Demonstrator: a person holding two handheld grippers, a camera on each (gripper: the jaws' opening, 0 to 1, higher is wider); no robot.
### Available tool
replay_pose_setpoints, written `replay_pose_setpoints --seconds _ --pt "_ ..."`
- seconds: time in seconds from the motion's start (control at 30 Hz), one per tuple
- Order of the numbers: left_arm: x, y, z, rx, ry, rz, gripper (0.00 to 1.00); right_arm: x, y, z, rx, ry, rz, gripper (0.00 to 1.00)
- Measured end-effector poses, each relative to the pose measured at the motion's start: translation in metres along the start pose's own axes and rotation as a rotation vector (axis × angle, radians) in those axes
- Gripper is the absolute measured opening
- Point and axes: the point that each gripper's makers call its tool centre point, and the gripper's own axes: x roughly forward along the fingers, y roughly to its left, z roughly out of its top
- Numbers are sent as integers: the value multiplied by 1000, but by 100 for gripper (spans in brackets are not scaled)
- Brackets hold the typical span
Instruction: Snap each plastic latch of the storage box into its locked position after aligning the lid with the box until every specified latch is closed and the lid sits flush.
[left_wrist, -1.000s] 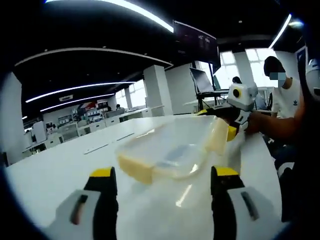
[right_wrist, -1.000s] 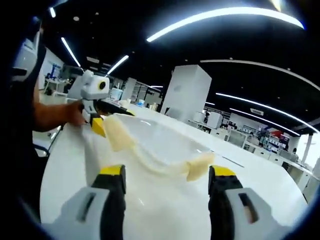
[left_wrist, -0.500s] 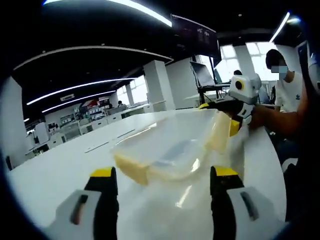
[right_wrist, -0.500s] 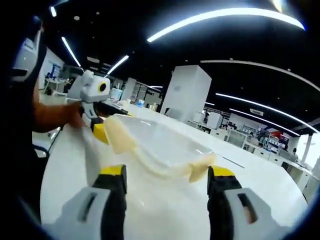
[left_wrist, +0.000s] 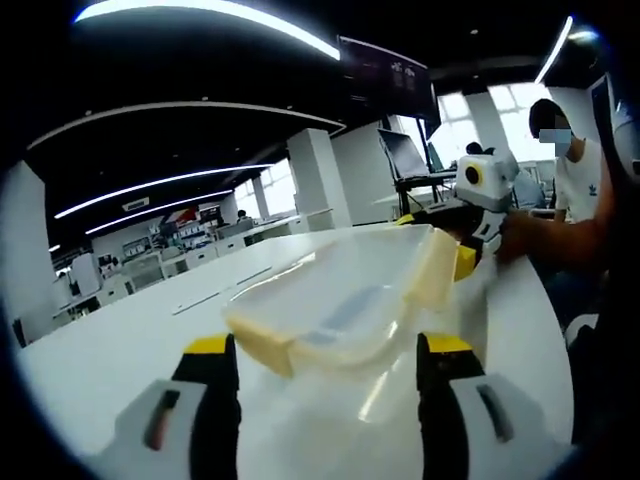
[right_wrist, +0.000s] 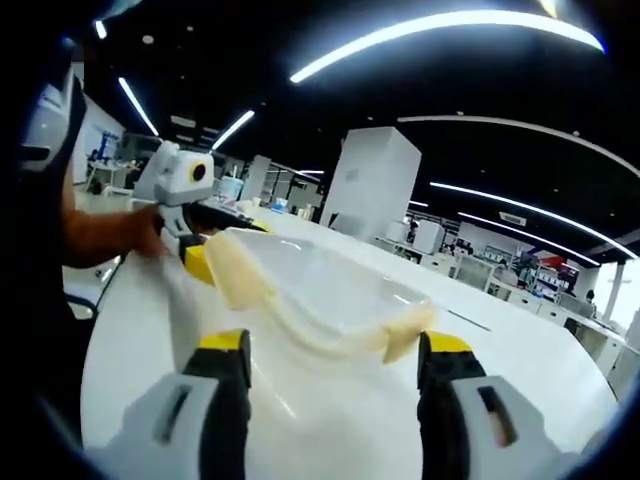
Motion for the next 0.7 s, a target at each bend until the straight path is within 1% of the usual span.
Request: replay_pose_setpoints --seconds 0.07,0.1,0.13,0.17,0.33,0.4,0.43,0.5,0.53,0.57,0.63,0.7 --pt "0 0 1 -7 -3 -1 66 0 2 -4 38 23 8 62" --pt "1 -1 1 -12 -6 -3 66 1 4 -8 56 46 19 62" --pt "1 -1 2 -12 -8 -4 66 2 3 -7 44 42 15 62" --pt "1 -1 2 -11 -7 -4 66 1 4 -8 14 52 9 62" --pt "2 -1 3 -20 -10 -8 64 1 5 -8 17 57 5 63" --pt "2 -1 3 -21 -10 -8 62 1 5 -8 17 58 4 63" --pt "2 -1 3 -23 -10 -9 58 1 5 -8 18 58 4 63" --pt "6 -2 -4 -99 14 -21 58 2 5 -8 21 60 3 63" --pt "8 -9 -19 -205 88 -69 58 2 6 -9 22 63 4 63" --pt "12 -5 -17 -109 67 -40 58 2 6 -9 19 63 3 63" --pt "16 -3 -19 -95 64 -34 58 2 5 -8 20 62 3 65" --pt "15 -1 -18 -92 62 -34 59 1 2 -8 19 60 -1 66"
